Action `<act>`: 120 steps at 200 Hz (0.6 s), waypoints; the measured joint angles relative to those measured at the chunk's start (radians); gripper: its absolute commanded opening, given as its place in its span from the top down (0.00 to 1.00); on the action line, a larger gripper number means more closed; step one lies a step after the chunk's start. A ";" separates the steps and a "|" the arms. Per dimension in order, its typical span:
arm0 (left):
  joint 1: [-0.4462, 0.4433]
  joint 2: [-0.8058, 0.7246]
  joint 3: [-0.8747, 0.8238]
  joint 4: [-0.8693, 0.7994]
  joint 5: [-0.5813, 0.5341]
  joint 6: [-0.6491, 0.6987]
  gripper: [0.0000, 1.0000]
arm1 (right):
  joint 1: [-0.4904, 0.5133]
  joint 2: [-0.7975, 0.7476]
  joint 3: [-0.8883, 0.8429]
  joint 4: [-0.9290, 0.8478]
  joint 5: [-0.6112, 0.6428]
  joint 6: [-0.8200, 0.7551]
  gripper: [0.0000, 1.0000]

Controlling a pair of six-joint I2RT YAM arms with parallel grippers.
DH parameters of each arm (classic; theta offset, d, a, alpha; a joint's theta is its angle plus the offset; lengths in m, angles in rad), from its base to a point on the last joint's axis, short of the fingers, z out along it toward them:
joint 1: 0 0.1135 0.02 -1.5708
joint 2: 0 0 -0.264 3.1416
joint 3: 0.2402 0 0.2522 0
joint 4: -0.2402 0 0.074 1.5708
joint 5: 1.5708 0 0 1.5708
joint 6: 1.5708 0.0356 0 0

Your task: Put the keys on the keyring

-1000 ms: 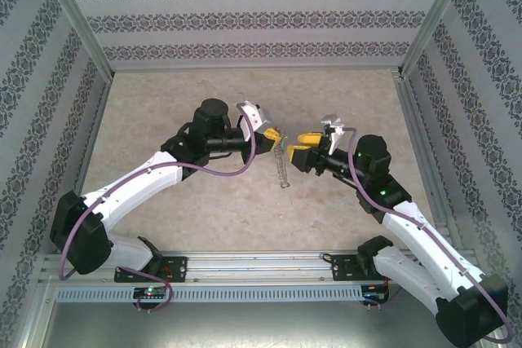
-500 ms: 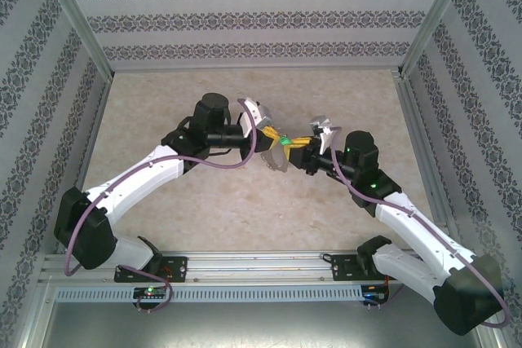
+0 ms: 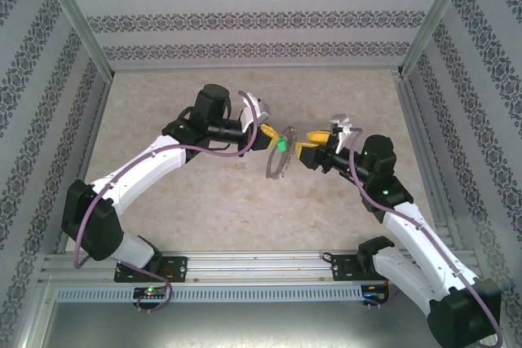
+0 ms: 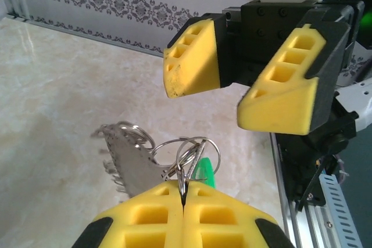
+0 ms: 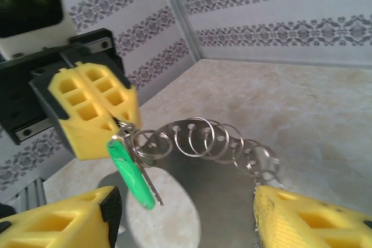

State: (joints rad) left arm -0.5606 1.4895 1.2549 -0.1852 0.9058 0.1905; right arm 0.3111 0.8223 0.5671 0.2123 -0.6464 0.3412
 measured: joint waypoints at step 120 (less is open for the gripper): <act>0.000 0.064 0.098 -0.131 0.089 0.053 1.00 | 0.019 0.139 0.057 0.102 -0.193 0.004 0.51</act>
State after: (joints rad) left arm -0.5606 1.5539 1.3533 -0.3161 0.9951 0.2432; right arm 0.3305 0.9611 0.6239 0.3145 -0.8391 0.3450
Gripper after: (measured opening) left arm 0.053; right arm 0.499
